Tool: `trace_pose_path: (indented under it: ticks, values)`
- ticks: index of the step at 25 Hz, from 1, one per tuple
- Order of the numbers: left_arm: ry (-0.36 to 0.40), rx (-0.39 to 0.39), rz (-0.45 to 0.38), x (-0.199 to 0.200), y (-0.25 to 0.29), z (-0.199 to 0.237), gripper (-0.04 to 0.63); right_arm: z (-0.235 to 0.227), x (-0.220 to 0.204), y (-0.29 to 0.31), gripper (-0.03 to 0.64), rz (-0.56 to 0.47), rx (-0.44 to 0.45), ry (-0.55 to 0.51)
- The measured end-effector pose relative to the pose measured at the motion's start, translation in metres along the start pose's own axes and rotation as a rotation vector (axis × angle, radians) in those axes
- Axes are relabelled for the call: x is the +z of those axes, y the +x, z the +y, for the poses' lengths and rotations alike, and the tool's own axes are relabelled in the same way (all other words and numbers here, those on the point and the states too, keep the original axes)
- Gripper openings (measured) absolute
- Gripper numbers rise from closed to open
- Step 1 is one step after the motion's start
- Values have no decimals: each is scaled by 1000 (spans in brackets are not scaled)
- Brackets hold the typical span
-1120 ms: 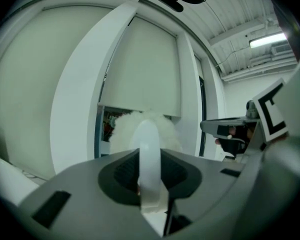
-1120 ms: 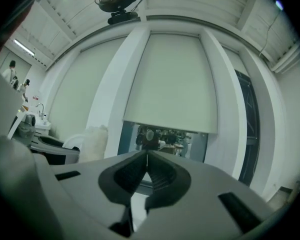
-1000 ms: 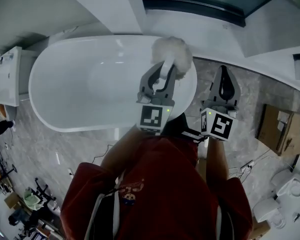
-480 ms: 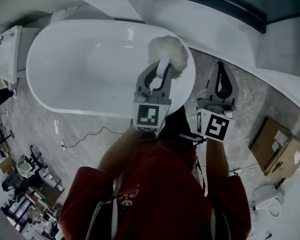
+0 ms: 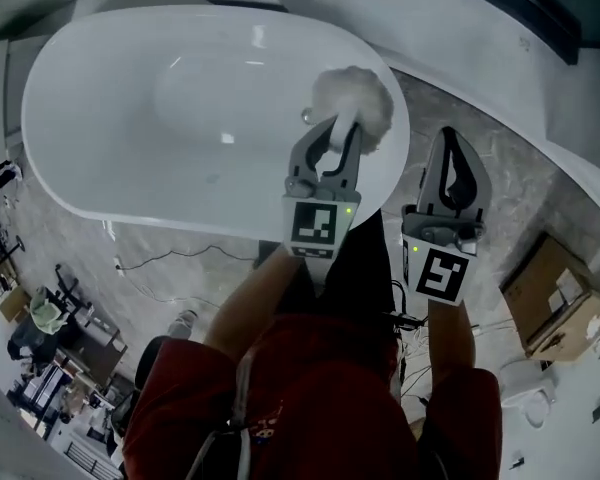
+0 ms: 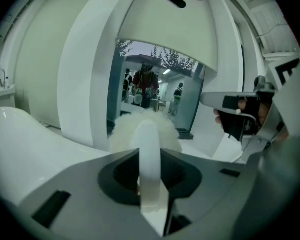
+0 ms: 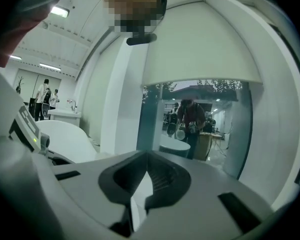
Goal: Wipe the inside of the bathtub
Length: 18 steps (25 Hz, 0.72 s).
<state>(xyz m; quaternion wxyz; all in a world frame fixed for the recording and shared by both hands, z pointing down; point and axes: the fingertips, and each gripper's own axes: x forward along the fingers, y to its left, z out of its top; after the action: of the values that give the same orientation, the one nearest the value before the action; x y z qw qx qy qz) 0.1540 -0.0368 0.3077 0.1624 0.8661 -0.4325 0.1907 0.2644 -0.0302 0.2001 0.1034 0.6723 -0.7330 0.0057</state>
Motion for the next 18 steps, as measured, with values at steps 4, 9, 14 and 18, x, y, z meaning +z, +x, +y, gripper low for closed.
trace_pose_path:
  ticks: [4,9,14,18]
  values:
    - [-33,4,41,-48,31,11,94,4,-46,9,12,34,6,-5]
    - [-76,15,73,-102,75,17,94,4,-104,17,12,78,20,0]
    - [-83,1,105,-137,112,12,94,1,-143,25,12,101,36,4]
    - [-87,-18,131,-161,129,5,94,1,-165,33,12,114,48,16]
